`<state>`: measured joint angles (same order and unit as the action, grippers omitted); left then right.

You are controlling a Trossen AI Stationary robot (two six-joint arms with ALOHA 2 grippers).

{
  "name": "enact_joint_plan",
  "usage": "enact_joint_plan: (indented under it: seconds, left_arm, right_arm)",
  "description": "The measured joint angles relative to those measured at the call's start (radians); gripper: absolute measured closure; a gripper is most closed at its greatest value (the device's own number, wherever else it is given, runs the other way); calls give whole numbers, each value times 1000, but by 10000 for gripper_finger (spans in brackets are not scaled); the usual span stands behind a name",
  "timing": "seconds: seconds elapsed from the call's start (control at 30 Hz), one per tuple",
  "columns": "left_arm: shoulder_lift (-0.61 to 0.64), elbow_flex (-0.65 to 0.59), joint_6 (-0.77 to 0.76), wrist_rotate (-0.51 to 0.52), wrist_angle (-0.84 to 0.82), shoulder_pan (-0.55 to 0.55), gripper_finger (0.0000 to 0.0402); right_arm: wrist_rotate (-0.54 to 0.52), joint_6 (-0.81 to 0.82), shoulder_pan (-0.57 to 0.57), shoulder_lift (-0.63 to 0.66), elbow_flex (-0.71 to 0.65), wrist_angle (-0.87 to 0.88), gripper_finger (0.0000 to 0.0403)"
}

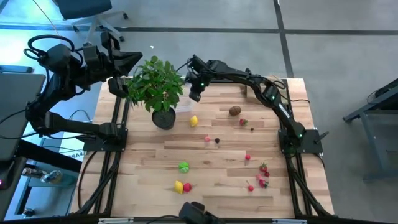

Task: Pick and placing Produce into tupperware
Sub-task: Move the transparent bin to the top center of the table

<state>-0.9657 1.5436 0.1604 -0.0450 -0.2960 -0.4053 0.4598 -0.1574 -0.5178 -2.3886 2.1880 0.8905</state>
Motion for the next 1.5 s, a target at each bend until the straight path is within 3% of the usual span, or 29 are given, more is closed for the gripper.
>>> enact_joint_plan:
  seconds: [0.1, 0.6, 1.1, 1.3, 1.5]
  left_arm:
    - [0, 0, 0, 0, 0, 0, 401]
    - [0, 0, 42, 0, 1, 0, 401]
    - [0, 0, 45, 1, 1, 0, 401]
    - [0, 0, 45, 1, 1, 0, 401]
    - [0, 0, 44, 1, 1, 0, 401]
  right_arm:
    - [-62, -53, 15, 0, 0, 52, 402]
    - [-174, -147, 102, 0, -1, 172, 402]
    - [-458, -184, 109, 1, 2, 396, 402]
    - [-455, -157, 114, 4, 4, 474, 402]
    - [-358, -131, 139, 5, 4, 546, 402]
